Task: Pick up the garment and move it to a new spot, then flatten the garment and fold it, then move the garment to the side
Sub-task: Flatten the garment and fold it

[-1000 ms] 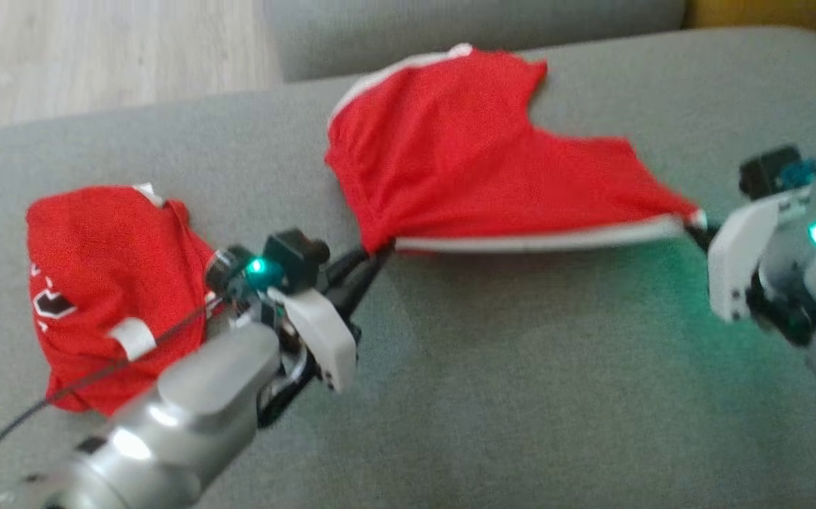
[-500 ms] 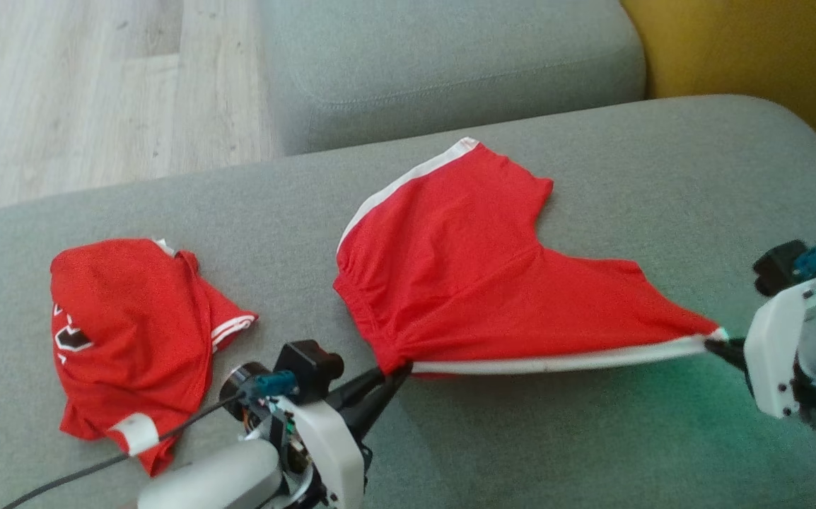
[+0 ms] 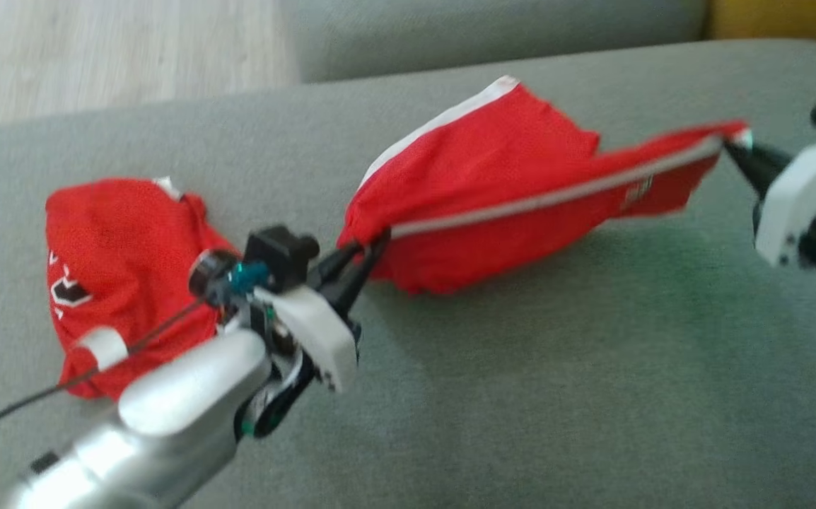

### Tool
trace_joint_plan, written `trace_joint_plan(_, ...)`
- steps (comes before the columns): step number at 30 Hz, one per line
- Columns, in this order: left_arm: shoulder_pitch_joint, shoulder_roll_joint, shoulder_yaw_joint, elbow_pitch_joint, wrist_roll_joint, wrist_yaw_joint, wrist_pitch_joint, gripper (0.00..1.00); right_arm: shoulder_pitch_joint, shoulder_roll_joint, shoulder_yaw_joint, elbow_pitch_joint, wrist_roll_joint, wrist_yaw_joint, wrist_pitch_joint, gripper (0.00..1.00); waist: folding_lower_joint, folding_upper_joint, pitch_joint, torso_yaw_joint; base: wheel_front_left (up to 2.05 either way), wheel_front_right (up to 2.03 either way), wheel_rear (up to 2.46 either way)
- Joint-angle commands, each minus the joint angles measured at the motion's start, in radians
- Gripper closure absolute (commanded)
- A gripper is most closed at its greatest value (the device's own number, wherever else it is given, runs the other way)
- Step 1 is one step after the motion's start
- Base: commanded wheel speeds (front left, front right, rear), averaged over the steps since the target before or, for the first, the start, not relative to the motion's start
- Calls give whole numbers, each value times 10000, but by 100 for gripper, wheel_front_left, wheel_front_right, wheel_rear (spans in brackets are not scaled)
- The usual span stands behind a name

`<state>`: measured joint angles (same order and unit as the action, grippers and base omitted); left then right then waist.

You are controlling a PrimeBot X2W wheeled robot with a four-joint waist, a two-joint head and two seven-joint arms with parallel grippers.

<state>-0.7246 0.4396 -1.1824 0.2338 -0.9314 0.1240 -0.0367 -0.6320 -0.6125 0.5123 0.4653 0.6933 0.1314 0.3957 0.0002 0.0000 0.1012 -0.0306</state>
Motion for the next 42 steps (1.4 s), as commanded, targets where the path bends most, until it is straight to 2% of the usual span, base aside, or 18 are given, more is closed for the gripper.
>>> trace_joint_plan(1,-618,145,585,28,79,104,-165,100,-451,-56,-203,-6,-240,-7,-195,100,-2,0,439,335,0,0,0)
trace_joint_plan(8,-1488,-416,777,914,185,-14,-232,100,-1989,864,-329,1335,-1199,-7,-848,100,-2,0,1297,821,0,0,0)
trace_joint_plan(13,-2050,-765,896,1563,276,-34,-310,100,-3167,1269,-11,2404,-1997,-7,-1375,100,-2,0,2024,1098,0,0,0)
trace_joint_plan(22,-2830,-1615,835,2662,508,-218,-579,100,-4705,1793,389,4412,-2681,-7,-2590,100,-2,0,3011,1546,0,0,0)
trace_joint_plan(31,-3088,-2144,834,3298,531,-290,-852,100,-5315,1967,856,5482,-2691,-7,-3223,100,-2,0,3373,1848,0,0,0)
trace_joint_plan(32,-3103,-2183,845,3368,515,-282,-862,100,-5436,1924,890,5595,-2791,-7,-3413,81,-2,0,3411,1864,0,0,0)
trace_joint_plan(33,-3110,-2222,881,3433,487,-252,-893,80,-5521,1930,882,5770,-2827,-7,-3508,0,-2,0,3436,1872,0,0,0)
trace_joint_plan(34,-3120,-2247,896,3495,487,-225,-932,27,-5587,1979,920,5924,-2846,-7,-3533,0,-2,0,3449,1873,0,0,0)
trace_joint_plan(35,-3127,-2260,895,3570,500,-188,-949,0,-5649,2018,931,6052,-2845,-7,-3607,0,-2,0,3455,1866,0,0,0)
trace_joint_plan(42,-3190,-2272,931,3933,535,-158,-1194,0,-5942,2090,1025,6727,-2867,-7,-4189,0,-2,0,3216,1684,0,0,0)
